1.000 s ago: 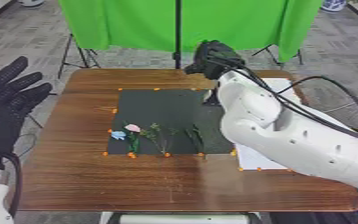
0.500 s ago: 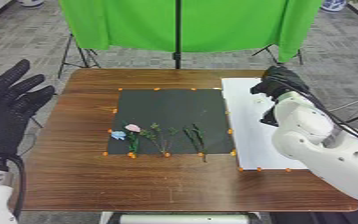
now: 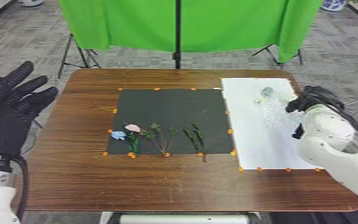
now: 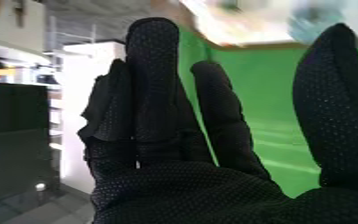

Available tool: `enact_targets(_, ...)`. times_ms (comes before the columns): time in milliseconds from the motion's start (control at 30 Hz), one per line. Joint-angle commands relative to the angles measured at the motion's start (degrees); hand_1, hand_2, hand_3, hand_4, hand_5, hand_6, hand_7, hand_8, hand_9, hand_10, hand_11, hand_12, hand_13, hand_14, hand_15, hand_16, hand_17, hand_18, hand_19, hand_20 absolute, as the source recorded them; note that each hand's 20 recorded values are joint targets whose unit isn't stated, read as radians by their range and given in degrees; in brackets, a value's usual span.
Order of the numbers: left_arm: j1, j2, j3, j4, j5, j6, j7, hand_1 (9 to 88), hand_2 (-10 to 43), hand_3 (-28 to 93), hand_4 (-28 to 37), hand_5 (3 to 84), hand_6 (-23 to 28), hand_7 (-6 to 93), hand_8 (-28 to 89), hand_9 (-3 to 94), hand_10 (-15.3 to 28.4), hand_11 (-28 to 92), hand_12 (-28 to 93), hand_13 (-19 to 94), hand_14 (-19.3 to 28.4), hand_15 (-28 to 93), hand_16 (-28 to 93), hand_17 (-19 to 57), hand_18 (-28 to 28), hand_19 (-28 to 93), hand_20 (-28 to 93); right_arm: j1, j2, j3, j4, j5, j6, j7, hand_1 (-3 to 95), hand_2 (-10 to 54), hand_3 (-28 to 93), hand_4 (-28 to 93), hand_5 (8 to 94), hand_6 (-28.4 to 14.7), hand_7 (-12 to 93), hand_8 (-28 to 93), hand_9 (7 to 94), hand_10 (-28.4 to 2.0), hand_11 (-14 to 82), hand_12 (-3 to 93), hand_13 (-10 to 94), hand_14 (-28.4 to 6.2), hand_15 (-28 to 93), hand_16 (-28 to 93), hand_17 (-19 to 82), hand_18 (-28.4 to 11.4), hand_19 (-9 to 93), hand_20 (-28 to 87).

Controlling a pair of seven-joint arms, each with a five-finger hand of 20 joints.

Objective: Arrange flowers

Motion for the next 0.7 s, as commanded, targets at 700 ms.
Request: enact_targets(700,-0.6,0.14,1.45,0.64,-0.55,-0.46,-0.06,20.9,8.0,77,-28.3,35.7,9.6,11.6,-8,30.7,19.0,24,10,25,27.3,52,-10,-6.9,24.0,62,7,3.3,-1.4,-8.6,4.4,0.6,3.1,-1.8,42.7,-9.5,77,-28,60.3,1.0,17,-13,67.8,-11.6,17.8,14.1,70,-8.4,66,11,40,-18.2,93,25)
